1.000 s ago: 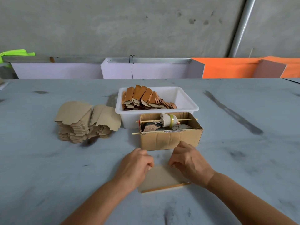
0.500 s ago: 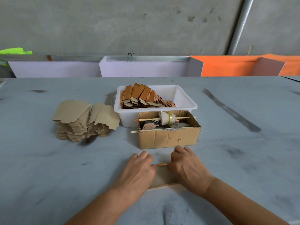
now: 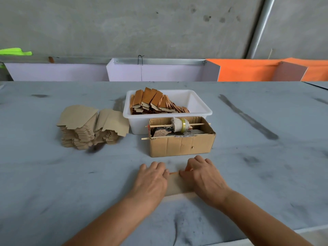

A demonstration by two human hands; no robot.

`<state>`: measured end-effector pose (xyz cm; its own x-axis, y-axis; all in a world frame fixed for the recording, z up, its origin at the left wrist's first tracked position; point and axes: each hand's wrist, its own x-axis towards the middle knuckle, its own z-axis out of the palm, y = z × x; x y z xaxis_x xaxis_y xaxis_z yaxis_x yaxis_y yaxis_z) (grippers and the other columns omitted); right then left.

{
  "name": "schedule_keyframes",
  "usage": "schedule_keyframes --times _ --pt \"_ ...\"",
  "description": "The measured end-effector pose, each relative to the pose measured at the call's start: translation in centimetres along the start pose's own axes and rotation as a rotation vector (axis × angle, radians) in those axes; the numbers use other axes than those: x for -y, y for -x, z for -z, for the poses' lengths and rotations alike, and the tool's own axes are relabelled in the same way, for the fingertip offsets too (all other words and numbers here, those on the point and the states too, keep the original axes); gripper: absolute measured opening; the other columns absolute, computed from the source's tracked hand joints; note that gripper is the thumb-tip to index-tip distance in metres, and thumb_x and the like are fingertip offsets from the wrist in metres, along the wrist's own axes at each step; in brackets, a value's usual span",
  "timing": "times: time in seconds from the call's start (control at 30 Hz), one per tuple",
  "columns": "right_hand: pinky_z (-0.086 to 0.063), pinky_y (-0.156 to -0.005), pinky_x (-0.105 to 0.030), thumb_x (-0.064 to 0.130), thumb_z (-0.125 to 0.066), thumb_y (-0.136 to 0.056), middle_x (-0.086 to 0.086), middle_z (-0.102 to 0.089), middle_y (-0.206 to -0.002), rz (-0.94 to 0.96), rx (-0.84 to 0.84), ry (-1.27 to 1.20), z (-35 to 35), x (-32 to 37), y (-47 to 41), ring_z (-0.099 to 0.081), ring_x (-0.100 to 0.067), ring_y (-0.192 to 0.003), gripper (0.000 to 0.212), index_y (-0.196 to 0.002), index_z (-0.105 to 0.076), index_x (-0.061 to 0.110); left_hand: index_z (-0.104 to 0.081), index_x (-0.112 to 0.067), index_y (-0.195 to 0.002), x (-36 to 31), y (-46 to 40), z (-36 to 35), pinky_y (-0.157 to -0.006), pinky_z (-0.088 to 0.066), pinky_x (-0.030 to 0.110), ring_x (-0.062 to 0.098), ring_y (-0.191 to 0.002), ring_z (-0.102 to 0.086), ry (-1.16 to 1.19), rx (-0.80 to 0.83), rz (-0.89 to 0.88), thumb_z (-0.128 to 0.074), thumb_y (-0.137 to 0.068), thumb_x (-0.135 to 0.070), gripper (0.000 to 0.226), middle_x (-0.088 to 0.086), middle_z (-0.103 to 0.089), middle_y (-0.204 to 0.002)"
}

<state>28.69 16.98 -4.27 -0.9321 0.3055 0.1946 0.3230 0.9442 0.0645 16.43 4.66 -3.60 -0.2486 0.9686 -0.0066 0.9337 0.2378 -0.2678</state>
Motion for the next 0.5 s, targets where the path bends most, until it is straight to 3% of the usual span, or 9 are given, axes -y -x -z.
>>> schedule_keyframes --times 0.13,0.3,0.4,0.5 --pt "-0.033 -0.089 -0.027 0.033 -0.043 -0.099 0.006 -0.052 -0.112 -0.106 -0.017 -0.250 -0.9 -1.2 0.2 -0.043 -0.014 -0.109 0.028 -0.116 -0.065 0.033 -0.035 -0.013 -0.136 0.8 0.5 -0.2 -0.084 -0.029 0.037 0.027 -0.118 -0.033 0.077 0.006 0.027 -0.036 -0.096 -0.008 0.041 0.005 -0.034 -0.127" --pt "-0.037 -0.094 -0.028 0.018 -0.046 -0.096 0.006 -0.055 -0.117 -0.124 -0.006 -0.349 -0.7 -1.6 0.5 -0.045 -0.014 -0.112 0.033 -0.121 -0.063 0.031 -0.054 -0.018 -0.126 1.5 0.7 0.0 -0.094 -0.036 0.035 0.022 -0.117 -0.039 0.271 -0.023 0.069 -0.033 -0.096 -0.010 0.037 0.002 -0.043 -0.122" --pt "-0.038 -0.095 -0.027 0.013 -0.049 -0.094 0.006 -0.055 -0.118 -0.123 -0.038 -0.423 -0.6 -1.8 1.2 -0.046 -0.014 -0.112 0.034 -0.121 -0.064 0.026 -0.067 -0.013 -0.100 1.6 0.5 -0.4 -0.087 -0.040 0.033 0.020 -0.106 -0.048 0.467 -0.099 0.168 -0.044 -0.094 -0.020 0.025 0.003 -0.053 -0.108" --pt "-0.039 -0.095 -0.027 0.014 -0.052 -0.093 0.006 -0.056 -0.117 -0.111 -0.086 -0.441 -0.7 -1.5 1.8 -0.046 -0.012 -0.110 0.031 -0.118 -0.066 0.024 -0.055 -0.005 -0.068 1.8 -0.6 -0.1 -0.072 -0.038 0.031 0.024 -0.090 -0.057 0.658 -0.133 0.322 -0.056 -0.090 -0.024 0.029 0.011 -0.061 -0.091"
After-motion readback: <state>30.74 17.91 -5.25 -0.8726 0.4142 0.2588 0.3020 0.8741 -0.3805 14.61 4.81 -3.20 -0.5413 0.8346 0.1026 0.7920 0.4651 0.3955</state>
